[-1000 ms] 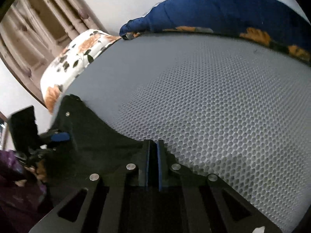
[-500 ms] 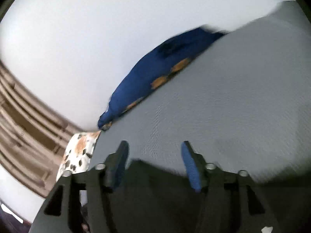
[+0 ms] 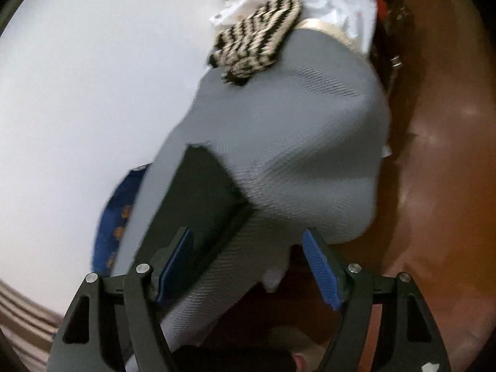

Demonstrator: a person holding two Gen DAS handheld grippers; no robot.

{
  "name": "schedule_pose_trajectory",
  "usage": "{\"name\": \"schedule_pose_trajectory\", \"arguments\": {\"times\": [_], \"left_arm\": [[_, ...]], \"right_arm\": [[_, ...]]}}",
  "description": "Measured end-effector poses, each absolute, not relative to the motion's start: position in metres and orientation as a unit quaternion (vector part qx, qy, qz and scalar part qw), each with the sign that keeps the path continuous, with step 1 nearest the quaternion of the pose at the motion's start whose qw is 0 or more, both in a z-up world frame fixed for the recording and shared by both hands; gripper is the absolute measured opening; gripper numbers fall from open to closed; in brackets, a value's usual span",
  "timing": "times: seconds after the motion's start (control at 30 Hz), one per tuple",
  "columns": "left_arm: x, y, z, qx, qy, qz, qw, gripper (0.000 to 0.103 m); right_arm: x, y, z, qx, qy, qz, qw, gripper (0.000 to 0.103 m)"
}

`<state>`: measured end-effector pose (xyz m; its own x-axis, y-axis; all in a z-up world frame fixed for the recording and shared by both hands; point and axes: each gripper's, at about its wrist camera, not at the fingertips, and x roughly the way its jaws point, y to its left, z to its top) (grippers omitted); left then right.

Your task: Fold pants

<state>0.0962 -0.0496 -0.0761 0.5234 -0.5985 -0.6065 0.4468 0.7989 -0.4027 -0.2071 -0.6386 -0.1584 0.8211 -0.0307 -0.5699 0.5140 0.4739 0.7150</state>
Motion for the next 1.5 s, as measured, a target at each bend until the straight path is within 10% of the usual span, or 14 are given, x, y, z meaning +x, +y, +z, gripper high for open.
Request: {"name": "schedule_pose_trajectory", "arguments": {"times": [0.33,0.5,1.0,1.1,1.5], "left_arm": [[0.081,-0.115,-0.079,-0.068,0.405,-0.345,0.844,0.071],[0.078,-0.125,-0.083,-0.061,0.413,-0.351,0.838,0.071],[0.077,-0.124,-0.089,-0.068,0.429,-0.347,0.831,0.071],[0.077,-0.123,-0.091,-0.067,0.431,-0.347,0.830,0.071],[0.082,-0.118,-0.096,-0.067,0.439,-0.340,0.829,0.071]], "right_arm": [[-0.177,-0.620,-0.158,0.422,0.280,-0.230,0.831,0.072],[-0.187,-0.618,-0.140,0.427,0.239,-0.198,0.850,0.028],[-0.162,-0.615,-0.158,0.438,0.268,-0.199,0.835,0.032],[-0.159,-0.615,-0.157,0.432,0.271,-0.202,0.836,0.006],[-0.178,-0.619,-0.169,0.499,0.253,-0.207,0.802,0.002]]}}
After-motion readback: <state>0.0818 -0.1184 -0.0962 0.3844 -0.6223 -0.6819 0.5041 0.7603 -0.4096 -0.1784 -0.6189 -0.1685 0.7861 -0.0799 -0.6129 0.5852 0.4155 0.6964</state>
